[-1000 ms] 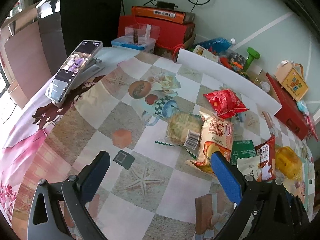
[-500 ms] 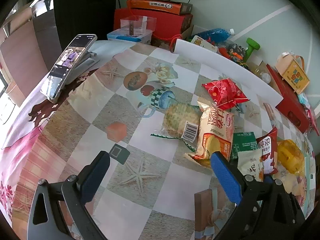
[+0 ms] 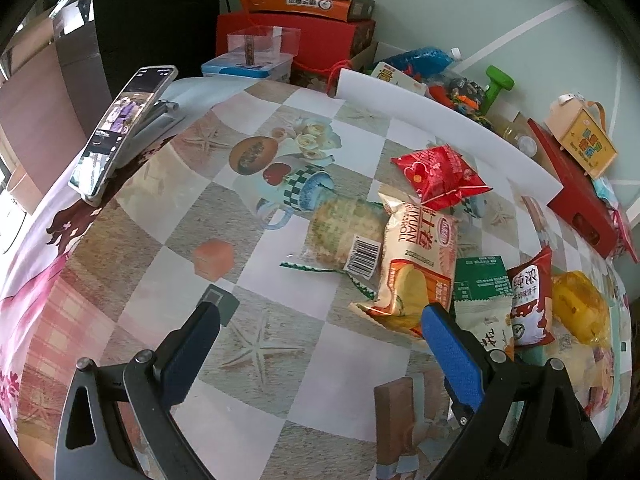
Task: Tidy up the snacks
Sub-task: 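Grasp white biscuit pack with right gripper while left gripper grasps yellow swiss roll pack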
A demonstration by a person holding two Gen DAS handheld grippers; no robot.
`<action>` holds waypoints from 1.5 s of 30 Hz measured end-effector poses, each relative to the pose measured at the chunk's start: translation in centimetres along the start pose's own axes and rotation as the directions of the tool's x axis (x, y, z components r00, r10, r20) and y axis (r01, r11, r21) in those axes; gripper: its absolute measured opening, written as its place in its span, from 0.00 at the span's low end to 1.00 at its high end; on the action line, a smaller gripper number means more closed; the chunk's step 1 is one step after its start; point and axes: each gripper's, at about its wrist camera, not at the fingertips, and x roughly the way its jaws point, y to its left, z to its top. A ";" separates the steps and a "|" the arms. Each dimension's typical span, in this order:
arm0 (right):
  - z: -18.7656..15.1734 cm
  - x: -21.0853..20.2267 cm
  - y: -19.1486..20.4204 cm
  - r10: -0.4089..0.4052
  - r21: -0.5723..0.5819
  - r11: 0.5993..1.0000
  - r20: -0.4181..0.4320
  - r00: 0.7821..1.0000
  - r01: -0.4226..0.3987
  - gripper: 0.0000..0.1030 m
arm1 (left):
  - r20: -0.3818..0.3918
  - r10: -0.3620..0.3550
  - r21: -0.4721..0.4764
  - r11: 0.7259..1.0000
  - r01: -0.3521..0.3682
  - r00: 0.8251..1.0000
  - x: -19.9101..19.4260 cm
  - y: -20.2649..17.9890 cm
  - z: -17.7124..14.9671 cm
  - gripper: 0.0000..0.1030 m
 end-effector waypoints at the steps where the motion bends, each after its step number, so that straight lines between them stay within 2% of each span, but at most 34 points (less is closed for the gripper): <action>1: 0.0 0.2 0.1 -0.010 -0.004 1.000 -0.004 1.000 0.009 0.55 | 0.001 -0.002 0.003 1.000 0.002 1.000 0.0 -0.2 0.0 0.98; 6: 0.1 0.1 -0.1 -0.011 0.002 1.000 -0.001 1.000 0.011 0.53 | 0.010 0.008 0.046 0.999 -0.008 1.000 0.2 -1.5 0.3 0.98; 12: 0.1 0.1 -0.1 -0.014 0.000 1.000 -0.003 1.000 0.014 0.54 | 0.036 0.033 0.141 0.989 -0.038 0.999 0.7 -3.8 0.5 0.98; 20: 0.1 0.2 0.0 -0.019 -0.004 1.000 -0.005 1.000 0.019 0.54 | 0.024 0.040 0.214 0.976 -0.044 0.999 2.1 -5.6 0.6 0.95; 25: 0.1 0.2 0.1 -0.020 -0.006 1.000 -0.005 1.000 0.020 0.54 | 0.022 -0.009 0.219 0.976 0.004 1.000 2.1 -6.1 0.6 0.72; 26: 0.0 0.2 0.1 -0.019 -0.006 1.000 -0.005 1.000 0.019 0.54 | 0.021 -0.016 0.219 0.976 0.011 1.000 2.1 -6.1 0.6 0.70; 29: 0.0 0.2 0.1 -0.019 -0.005 1.000 -0.005 1.000 0.019 0.54 | 0.014 -0.060 0.212 0.976 0.055 0.998 1.9 -6.2 0.5 0.52; 34: 0.1 0.2 0.2 -0.019 -0.003 1.000 -0.006 1.000 0.019 0.54 | 0.010 -0.079 0.174 0.982 0.076 0.997 1.8 -5.5 0.5 0.38; 45: 0.1 0.1 0.0 -0.013 0.002 1.000 -0.006 1.000 0.013 0.54 | -0.006 -0.082 0.101 0.991 0.083 0.997 1.1 -3.6 -0.1 0.35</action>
